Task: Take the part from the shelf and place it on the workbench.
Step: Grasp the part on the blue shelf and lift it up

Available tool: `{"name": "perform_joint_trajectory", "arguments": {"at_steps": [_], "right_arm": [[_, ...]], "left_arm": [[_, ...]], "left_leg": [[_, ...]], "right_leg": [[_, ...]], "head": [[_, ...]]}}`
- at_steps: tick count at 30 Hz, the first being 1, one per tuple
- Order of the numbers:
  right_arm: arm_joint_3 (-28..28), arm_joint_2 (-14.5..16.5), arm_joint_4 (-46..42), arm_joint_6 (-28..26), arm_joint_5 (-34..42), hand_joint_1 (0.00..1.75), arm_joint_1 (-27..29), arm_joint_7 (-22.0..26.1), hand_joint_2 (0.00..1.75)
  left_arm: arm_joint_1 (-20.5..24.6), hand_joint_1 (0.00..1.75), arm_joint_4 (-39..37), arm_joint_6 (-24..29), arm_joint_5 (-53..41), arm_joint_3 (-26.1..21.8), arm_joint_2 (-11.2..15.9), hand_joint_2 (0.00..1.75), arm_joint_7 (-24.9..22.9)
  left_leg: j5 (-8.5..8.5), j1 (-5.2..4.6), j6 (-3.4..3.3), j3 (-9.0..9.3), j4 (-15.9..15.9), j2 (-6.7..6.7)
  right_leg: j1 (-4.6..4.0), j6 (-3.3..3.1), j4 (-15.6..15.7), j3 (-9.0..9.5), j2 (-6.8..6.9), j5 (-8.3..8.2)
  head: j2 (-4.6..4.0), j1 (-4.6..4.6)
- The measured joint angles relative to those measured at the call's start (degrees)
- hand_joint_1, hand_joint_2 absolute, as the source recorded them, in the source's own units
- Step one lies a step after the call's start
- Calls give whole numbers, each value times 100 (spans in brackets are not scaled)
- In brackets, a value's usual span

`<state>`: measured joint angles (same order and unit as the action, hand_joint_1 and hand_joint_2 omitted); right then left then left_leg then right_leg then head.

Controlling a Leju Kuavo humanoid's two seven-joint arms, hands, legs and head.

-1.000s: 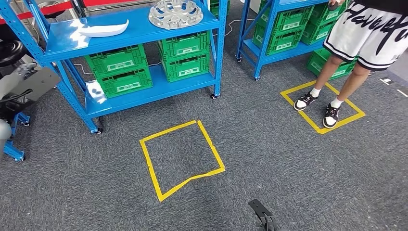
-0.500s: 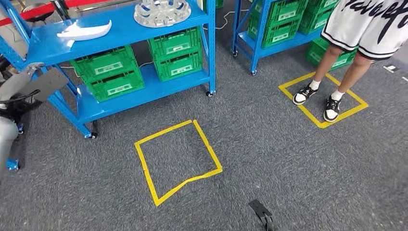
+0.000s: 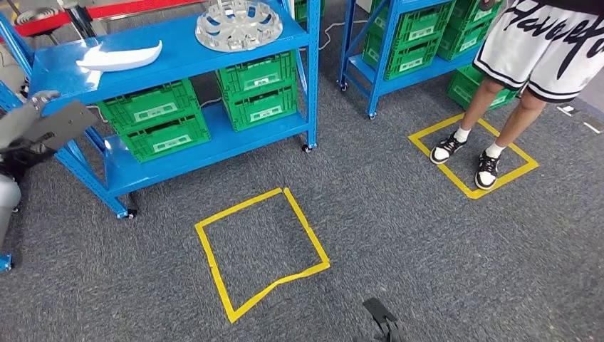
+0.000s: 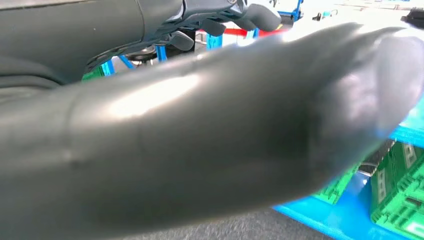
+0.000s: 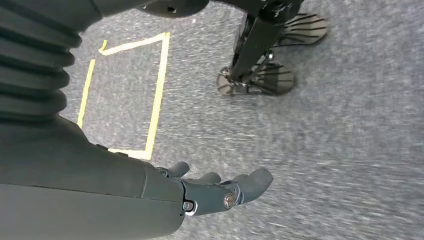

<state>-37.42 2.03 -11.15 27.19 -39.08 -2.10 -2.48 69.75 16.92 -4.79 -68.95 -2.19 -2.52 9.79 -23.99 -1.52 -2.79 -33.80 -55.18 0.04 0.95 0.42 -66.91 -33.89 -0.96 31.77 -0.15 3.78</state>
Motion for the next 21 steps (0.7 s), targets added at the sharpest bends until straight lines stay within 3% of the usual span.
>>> {"name": "perform_joint_trajectory", "arguments": {"at_steps": [2,3,4,5,6,7,8,9,12,13,15,17,18,19,20,21], "right_arm": [[-19,-15,0,33,0,0,6,-7,0],[-28,-19,0,33,1,0,16,-14,0],[-33,-20,0,33,1,0,24,-21,0],[-36,-20,0,33,2,0,31,-30,0],[-39,-19,0,34,3,0,39,-43,0],[-41,-15,4,34,4,0,47,-53,0],[-43,-11,9,33,4,0,49,-62,0],[-45,-8,13,33,4,0,51,-68,44],[-65,-12,15,32,5,0,44,-66,175],[-73,-15,14,32,7,0,43,-64,175],[-85,-20,11,32,11,0,39,-61,175],[-100,-22,11,32,14,0,41,-61,175],[-109,-23,11,32,16,0,47,-61,175],[-118,-24,11,32,17,0,53,-61,175],[-124,-24,11,32,17,0,58,-61,175],[-127,-23,12,32,17,0,61,-61,175]], "left_arm": [[-13,0,-5,0,7,36,-27,0,-2],[-32,0,-7,0,11,49,-40,0,-2],[-47,0,-9,0,15,56,-50,0,-3],[-57,0,-12,0,19,60,-57,0,-3],[-60,0,-15,0,21,66,-67,0,-3],[-61,0,-22,0,26,77,-78,0,-2],[-58,0,-28,-1,30,88,-88,0,-3],[-59,0,-32,-2,34,98,-99,0,-5],[-48,0,-20,-3,43,126,-112,0,-9],[-37,0,-11,-1,51,135,-112,0,-7],[-30,0,0,3,73,147,-110,0,-2],[-55,0,-9,4,87,155,-99,0,-1],[-71,0,-13,3,89,163,-93,0,-2],[-81,0,-17,3,90,173,-86,0,-3],[-84,0,-19,2,91,182,-81,0,-1],[-84,0,-21,2,92,189,-73,0,0]], "left_leg": [[-99,14,24,106,10,-4],[-162,25,45,170,3,-8],[-231,42,71,239,-11,-11],[-311,65,106,315,-36,-10],[-402,86,148,381,-74,-6],[-496,105,190,438,-129,-7],[-582,112,235,470,-176,-7],[-656,109,278,492,-211,-7],[-721,124,375,510,-351,-8],[-685,139,401,422,-545,-8],[-675,156,454,12,-1188,-6],[-899,158,480,-523,-1789,-6],[-1028,156,476,-729,-1903,-6],[-1085,150,456,-861,-1858,-6],[-1008,138,424,-911,-1661,-7],[-759,116,376,-900,-1345,-9]], "right_leg": [[9,46,-523,-451,6,235],[20,75,-606,-609,8,288],[36,111,-515,-688,10,225],[61,152,-255,-685,19,31],[95,203,115,-630,41,-287],[113,227,429,-576,76,-531],[118,209,638,-523,114,-689],[107,162,726,-495,140,-763],[74,-29,688,-393,130,-657],[78,-67,692,-332,119,-610],[79,-122,707,-185,93,-502],[74,-145,711,-17,64,-360],[69,-150,712,78,45,-282],[64,-151,714,183,27,-200],[59,-148,717,289,11,-118],[55,-142,723,396,0,-38]], "head": [[0,1],[0,4],[0,5],[0,8],[0,7],[0,7],[0,5],[0,4],[0,-2],[0,-7],[0,-13],[0,-16],[0,-17],[0,-17],[0,-16],[0,-17]]}}
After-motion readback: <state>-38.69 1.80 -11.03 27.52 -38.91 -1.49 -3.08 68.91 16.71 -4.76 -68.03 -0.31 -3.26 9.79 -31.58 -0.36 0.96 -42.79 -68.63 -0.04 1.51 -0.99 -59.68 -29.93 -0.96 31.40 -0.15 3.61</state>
